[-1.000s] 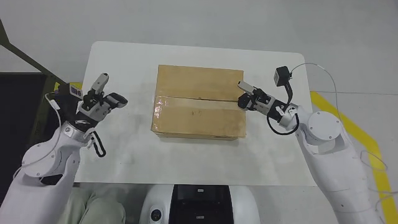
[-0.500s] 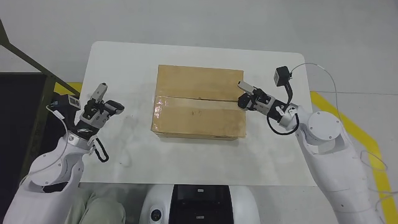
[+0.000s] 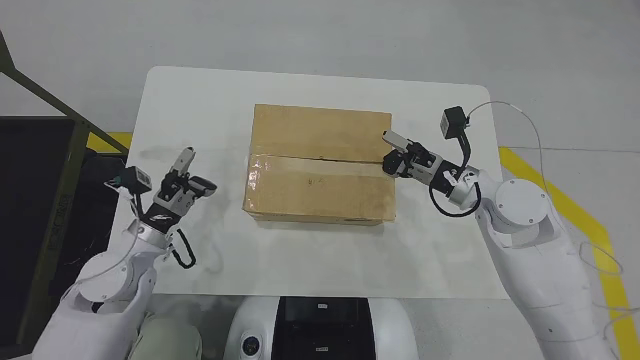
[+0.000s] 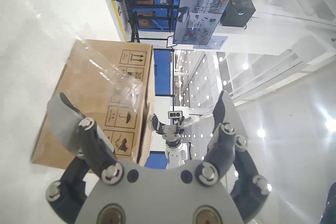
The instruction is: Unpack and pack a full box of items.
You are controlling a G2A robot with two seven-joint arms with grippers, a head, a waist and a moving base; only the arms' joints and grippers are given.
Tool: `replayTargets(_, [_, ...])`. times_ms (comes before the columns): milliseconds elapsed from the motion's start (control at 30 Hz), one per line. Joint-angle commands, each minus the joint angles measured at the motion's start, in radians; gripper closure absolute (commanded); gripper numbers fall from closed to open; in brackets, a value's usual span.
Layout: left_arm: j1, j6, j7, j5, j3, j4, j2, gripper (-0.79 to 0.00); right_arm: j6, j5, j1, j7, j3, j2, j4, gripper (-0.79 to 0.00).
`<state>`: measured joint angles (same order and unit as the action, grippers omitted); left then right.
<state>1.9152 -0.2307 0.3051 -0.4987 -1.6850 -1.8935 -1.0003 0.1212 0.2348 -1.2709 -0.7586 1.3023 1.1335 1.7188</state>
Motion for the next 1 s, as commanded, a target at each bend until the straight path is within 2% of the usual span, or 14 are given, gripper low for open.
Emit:
replayTargets(0, [0.000, -0.009, -0.013, 0.031, 0.017, 0.015, -0.003, -0.785, 0.000, 0.000, 0.000, 0.000, 0.000, 0.000, 0.000, -0.785])
replayTargets(100, [-0.007, -0.021, -0.045, 0.068, 0.044, 0.030, -0.010, -0.785, 0.000, 0.000, 0.000, 0.000, 0.000, 0.000, 0.000, -0.785])
replayTargets(367, [-0.106, -0.025, -0.113, 0.111, 0.125, 0.104, -0.028, -0.785, 0.000, 0.000, 0.000, 0.000, 0.000, 0.000, 0.000, -0.785])
replayTargets(400, [-0.116, -0.027, -0.120, 0.113, 0.134, 0.115, -0.030, -0.757, 0.000, 0.000, 0.000, 0.000, 0.000, 0.000, 0.000, -0.785])
replayTargets(467, [-0.136, -0.030, -0.137, 0.107, 0.147, 0.132, -0.035, -0.576, 0.000, 0.000, 0.000, 0.000, 0.000, 0.000, 0.000, -0.785])
replayTargets(500, [-0.144, -0.034, -0.147, 0.101, 0.151, 0.140, -0.037, -0.529, 0.000, 0.000, 0.000, 0.000, 0.000, 0.000, 0.000, -0.785])
replayTargets(533, [-0.153, -0.037, -0.156, 0.094, 0.155, 0.148, -0.040, -0.526, 0.000, 0.000, 0.000, 0.000, 0.000, 0.000, 0.000, -0.785])
replayTargets(600, [-0.169, -0.043, -0.172, 0.086, 0.160, 0.161, -0.044, -0.600, 0.000, 0.000, 0.000, 0.000, 0.000, 0.000, 0.000, -0.785])
replayTargets(633, [-0.176, -0.045, -0.177, 0.086, 0.161, 0.167, -0.046, -0.610, 0.000, 0.000, 0.000, 0.000, 0.000, 0.000, 0.000, -0.785])
replayTargets(867, [-0.221, -0.028, -0.195, 0.113, 0.174, 0.201, -0.056, -0.594, 0.000, 0.000, 0.000, 0.000, 0.000, 0.000, 0.000, -0.785])
replayTargets(933, [-0.232, -0.023, -0.197, 0.114, 0.176, 0.210, -0.058, -0.563, 0.000, 0.000, 0.000, 0.000, 0.000, 0.000, 0.000, -0.785])
replayTargets(967, [-0.236, -0.022, -0.201, 0.112, 0.176, 0.213, -0.060, -0.514, 0.000, 0.000, 0.000, 0.000, 0.000, 0.000, 0.000, -0.785])
